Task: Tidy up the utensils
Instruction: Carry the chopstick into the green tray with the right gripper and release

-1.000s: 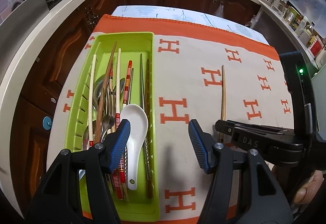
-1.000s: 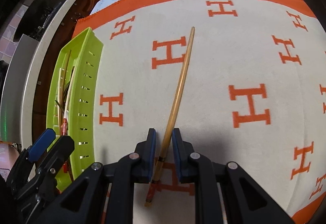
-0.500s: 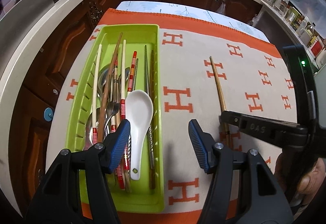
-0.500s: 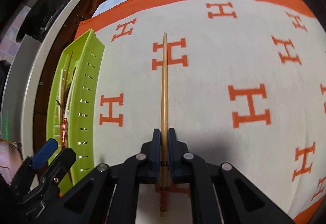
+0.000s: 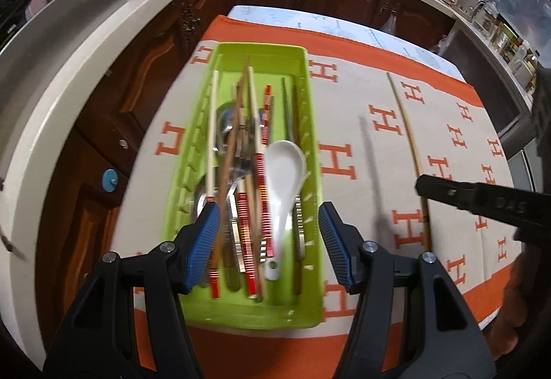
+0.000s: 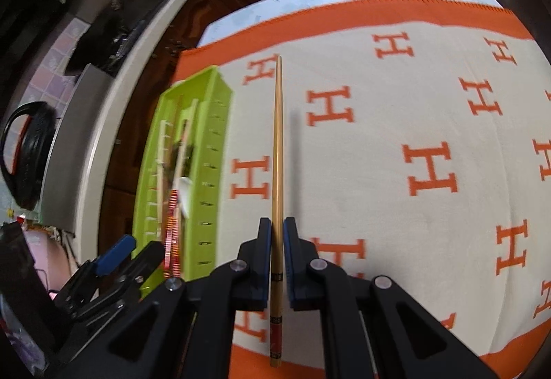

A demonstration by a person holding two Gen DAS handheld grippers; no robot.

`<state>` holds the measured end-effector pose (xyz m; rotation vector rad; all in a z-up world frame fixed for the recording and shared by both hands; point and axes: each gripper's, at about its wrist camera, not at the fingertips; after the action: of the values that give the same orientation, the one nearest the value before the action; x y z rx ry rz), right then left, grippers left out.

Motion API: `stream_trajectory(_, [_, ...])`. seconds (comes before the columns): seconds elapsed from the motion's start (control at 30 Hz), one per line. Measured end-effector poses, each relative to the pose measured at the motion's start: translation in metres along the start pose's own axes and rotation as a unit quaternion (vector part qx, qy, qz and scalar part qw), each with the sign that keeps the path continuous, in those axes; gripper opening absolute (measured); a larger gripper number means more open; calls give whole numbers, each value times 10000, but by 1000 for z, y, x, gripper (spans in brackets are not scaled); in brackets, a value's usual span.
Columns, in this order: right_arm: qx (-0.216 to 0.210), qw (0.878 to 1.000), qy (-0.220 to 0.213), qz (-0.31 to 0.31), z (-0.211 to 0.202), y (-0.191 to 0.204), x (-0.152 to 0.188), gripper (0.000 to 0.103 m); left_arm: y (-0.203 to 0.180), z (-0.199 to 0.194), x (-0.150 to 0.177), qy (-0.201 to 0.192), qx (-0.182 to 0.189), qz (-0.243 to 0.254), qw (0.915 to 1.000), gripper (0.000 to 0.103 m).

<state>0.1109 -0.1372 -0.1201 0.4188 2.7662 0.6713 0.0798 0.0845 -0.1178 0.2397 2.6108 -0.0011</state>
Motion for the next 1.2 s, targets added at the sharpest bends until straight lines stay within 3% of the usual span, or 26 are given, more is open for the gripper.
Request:
stream_trajectory(0.23, [-151, 9993, -15, -346, -9, 35, 3, 7, 26, -10, 0, 57, -53, -229, 9997, 56])
stream_trajectory(0.4, [-206, 9979, 19, -614, -15, 60, 3, 7, 41, -22, -10, -33, -339, -174, 9993, 57])
stream_trajectory(0.53, [-226, 9966, 48, -793, -9, 81, -1, 7, 54, -29, -20, -141, -497, -235, 9984, 70])
stream_trajectory(0.67, [-276, 9967, 233, -722, 12, 98, -7, 7, 65, -36, -28, -284, -628, -297, 9972, 81])
stream_trajectory(1.2, [-156, 9973, 673, -235, 62, 103, -11, 8, 79, -24, -37, -197, -671, -485, 9964, 82])
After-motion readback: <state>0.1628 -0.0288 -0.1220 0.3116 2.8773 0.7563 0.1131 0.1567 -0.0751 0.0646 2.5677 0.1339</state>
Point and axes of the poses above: each gripper's, at about its wrist camera, not at the fingertips, and z roughly the way its jaws point, y to its left, x to its underside, and after that the axes turned 13 degrees about z, right-handed
